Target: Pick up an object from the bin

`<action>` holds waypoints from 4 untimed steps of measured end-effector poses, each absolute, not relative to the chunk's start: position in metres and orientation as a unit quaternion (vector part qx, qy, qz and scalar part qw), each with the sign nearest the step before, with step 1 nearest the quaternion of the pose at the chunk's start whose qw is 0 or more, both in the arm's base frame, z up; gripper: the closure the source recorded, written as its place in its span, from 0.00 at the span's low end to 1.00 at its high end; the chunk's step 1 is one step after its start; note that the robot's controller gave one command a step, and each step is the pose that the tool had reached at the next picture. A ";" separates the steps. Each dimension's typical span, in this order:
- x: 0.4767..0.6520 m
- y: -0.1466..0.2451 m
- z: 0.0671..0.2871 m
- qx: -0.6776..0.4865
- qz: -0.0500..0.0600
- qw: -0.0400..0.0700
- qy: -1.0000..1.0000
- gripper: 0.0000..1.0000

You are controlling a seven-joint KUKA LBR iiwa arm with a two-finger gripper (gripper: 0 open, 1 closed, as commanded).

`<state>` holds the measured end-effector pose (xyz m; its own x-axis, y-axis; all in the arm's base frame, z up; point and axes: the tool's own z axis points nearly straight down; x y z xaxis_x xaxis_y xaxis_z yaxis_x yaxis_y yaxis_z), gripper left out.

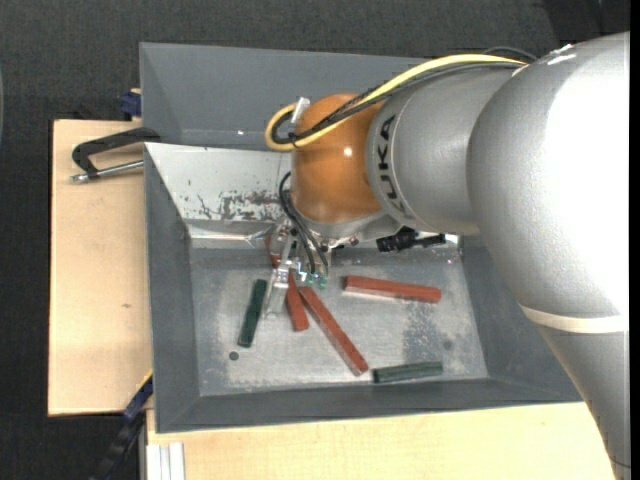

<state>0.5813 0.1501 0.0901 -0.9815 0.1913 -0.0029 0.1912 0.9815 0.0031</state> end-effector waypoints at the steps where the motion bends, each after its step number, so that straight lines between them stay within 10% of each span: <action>1: 0.558 0.131 0.081 0.107 0.001 0.002 0.994 0.00; 2: 0.561 0.128 0.076 0.152 0.001 0.001 0.988 0.00; 3: 0.563 0.087 0.071 0.185 0.001 0.000 0.983 1.00; 4: 0.563 0.087 0.071 0.185 0.001 0.000 0.983 1.00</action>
Offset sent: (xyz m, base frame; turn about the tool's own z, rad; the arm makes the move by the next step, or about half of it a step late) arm 0.0039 -0.0259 -0.0201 0.2183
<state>0.5628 0.0872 0.0707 -0.9314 0.3640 0.0002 0.3640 0.9314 0.0018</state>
